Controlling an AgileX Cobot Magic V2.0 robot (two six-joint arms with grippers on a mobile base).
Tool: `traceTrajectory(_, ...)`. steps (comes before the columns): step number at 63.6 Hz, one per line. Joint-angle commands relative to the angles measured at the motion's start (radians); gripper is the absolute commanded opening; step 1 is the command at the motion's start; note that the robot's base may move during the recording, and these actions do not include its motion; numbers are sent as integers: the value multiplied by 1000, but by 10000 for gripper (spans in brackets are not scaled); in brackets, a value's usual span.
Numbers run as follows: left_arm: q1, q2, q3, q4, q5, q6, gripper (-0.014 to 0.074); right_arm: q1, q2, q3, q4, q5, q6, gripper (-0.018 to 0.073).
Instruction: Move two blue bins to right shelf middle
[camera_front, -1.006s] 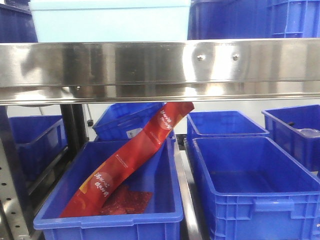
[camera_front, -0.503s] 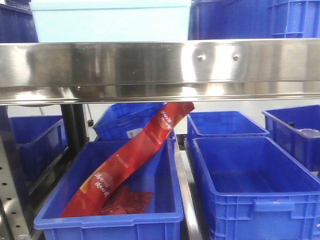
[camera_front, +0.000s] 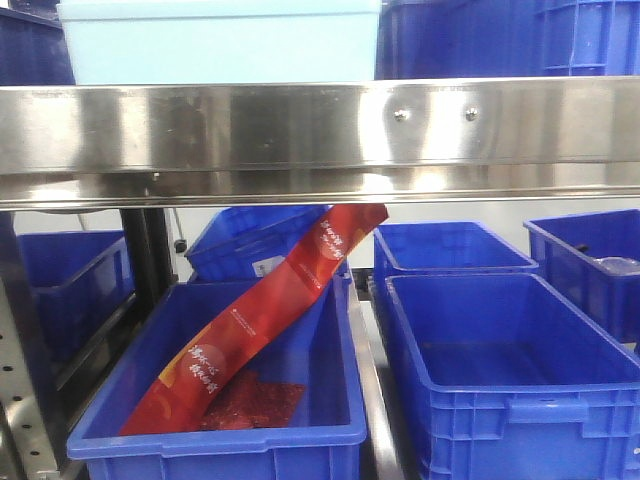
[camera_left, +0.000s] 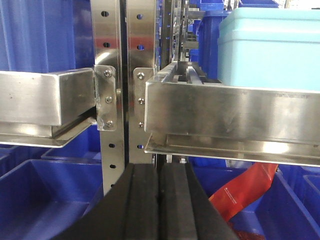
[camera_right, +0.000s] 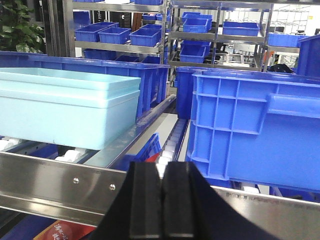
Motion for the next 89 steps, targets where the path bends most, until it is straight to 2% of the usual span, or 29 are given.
traceTrajectory(1,0,-6,-1,-7,-24,1,-111,-6,-5,1,-7,-25,-6,-162)
traceTrajectory(33,0,-6,-1,-7,-24,1,-111,-6,-5,1,-7,-20,-6,-162)
traceTrajectory(38,0,-6,-1,-7,-24,1,-111,-6,-5,1,-47,-19,-29,-162)
traceTrajectory(53,0,-6,-1,-7,-24,1,-111,-11,-7,7,-47,-3,-37,-162)
traceTrajectory(60,0,-6,-1,-7,-24,1,-111,-78,-42,37,1,46,-68,-162)
traceTrajectory(66,0,-6,-1,-7,-24,1,-111,-171,-102,96,71,41,-125,-162)
traceTrajectory(72,0,-6,-1,-7,-24,1,-111,-251,-185,187,77,-2,-125,-162)
traceTrajectory(78,0,-6,-1,-7,-24,1,-111,-287,-258,272,87,-55,-125,-162)
traceTrajectory(89,0,-6,-1,-7,-24,1,-111,-288,-373,400,99,-88,-125,-162)
